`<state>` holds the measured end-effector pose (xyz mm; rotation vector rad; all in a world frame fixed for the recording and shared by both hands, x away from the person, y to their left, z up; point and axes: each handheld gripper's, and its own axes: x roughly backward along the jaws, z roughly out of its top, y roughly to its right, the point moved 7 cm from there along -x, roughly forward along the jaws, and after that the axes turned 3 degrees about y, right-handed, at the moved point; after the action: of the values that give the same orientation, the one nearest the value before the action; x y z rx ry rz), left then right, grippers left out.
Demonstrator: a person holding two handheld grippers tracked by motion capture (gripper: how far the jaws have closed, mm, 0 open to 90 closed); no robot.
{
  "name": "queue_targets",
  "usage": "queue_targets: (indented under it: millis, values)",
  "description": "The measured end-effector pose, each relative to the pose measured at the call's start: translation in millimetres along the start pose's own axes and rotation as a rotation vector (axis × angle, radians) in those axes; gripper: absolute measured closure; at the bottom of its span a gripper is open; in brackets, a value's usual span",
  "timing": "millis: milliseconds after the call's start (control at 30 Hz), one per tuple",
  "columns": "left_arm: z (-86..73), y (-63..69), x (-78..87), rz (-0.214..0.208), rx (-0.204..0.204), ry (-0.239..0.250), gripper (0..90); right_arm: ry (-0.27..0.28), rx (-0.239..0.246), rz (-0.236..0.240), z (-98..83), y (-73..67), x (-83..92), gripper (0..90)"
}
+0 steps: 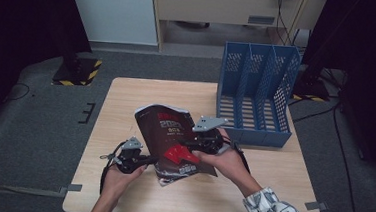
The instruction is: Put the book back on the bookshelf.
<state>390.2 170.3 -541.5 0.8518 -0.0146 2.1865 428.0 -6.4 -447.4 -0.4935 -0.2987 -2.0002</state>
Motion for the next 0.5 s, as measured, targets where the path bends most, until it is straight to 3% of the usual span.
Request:
queue_targets:
  millis: [333, 500]
  values:
    - [1.2, 1.0, 0.3, 0.005, -0.008, 0.003, 87.1, 0.008, 0.003, 0.033, 6.6, -2.4, 0.6, 45.5]
    - [1.5, 1.3, 0.5, 0.004, -0.012, 0.003, 87.1, 0.021, 0.000, 0.040, 11.3, -1.8, 2.1, 49.2]
